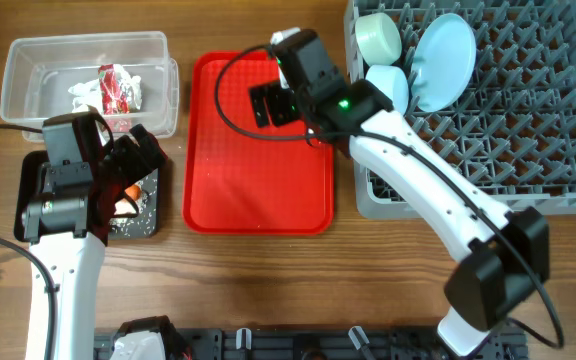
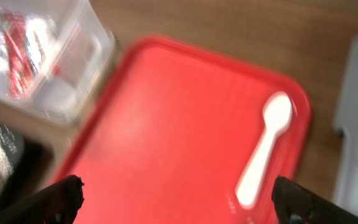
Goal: Sort waste into correct bins and load items into the dishwasher rack
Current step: 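Move the right gripper to the white spoon on the red tray and grasp it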
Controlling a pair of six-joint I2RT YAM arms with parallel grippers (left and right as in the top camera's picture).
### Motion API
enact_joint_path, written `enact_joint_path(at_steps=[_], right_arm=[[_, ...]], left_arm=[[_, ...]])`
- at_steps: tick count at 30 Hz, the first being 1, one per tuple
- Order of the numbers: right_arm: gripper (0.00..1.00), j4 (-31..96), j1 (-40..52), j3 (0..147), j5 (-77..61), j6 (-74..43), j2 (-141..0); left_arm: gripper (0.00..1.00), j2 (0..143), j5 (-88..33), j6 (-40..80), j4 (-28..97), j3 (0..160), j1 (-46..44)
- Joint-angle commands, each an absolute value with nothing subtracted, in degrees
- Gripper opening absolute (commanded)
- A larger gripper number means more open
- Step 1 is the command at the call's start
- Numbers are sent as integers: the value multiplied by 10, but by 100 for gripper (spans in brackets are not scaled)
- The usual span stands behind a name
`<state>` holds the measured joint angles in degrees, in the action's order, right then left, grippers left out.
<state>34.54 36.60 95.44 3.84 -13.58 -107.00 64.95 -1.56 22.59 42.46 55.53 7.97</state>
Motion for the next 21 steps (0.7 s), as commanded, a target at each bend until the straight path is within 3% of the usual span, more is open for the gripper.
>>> enact_joint_path(at_steps=[1,10,15,21], right_arm=[[100,305,359,973,42,-194,-1163],[99,173,316,971,-16,-256,-1272],[84,172,314,970,102,-285,-1283],[71,159,314,970,134,-304,-1313]], left_arm=[[100,651,-12,227,423,564,83],[100,651,-12,227,423,564,83],[100,651,-12,227,423,564,83],[100,651,-12,227,423,564,83]])
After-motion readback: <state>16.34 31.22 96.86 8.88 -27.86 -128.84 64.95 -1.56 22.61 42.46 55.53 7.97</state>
